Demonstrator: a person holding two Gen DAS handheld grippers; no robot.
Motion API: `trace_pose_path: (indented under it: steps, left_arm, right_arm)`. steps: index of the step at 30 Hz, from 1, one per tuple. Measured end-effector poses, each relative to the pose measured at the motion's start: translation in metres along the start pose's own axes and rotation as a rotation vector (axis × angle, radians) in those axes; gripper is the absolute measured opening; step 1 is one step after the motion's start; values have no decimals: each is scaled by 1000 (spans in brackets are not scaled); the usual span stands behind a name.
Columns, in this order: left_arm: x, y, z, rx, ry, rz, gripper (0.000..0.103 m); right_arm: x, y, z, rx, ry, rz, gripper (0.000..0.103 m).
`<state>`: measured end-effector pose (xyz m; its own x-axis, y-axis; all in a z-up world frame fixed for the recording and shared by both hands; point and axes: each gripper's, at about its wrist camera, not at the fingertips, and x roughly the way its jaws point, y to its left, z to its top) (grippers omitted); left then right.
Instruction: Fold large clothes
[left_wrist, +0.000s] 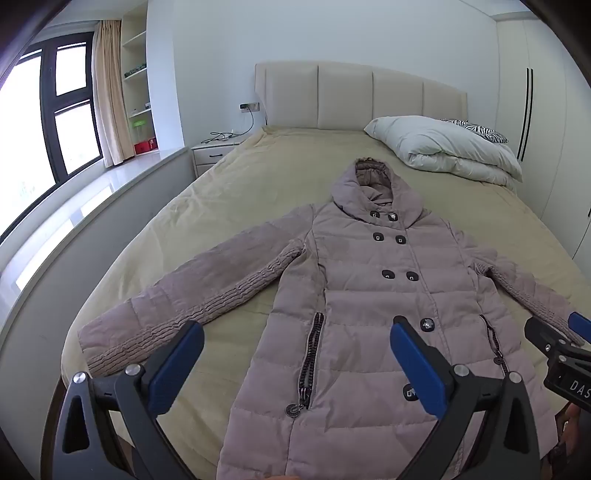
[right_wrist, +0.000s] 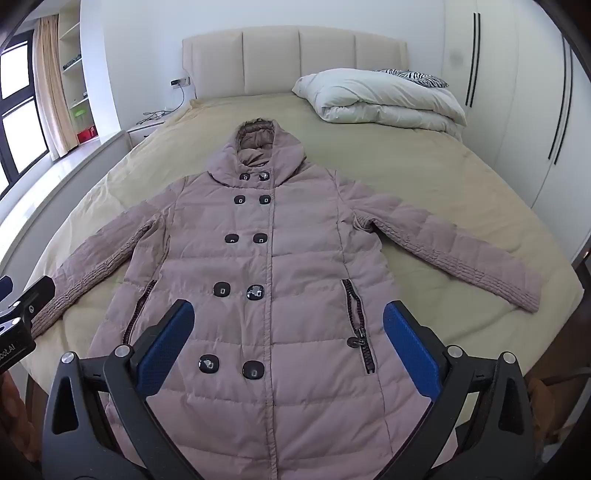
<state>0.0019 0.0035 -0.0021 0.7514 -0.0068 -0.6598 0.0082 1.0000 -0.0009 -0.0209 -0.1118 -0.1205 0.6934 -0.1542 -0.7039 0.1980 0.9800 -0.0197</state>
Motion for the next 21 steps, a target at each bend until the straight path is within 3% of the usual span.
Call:
trace_pose_path:
  steps: [21]
  left_arm:
    - [2, -2, -3, 9, -2, 13, 103]
  right_arm:
    - [-1, 3, -1, -4, 0, -1, 103]
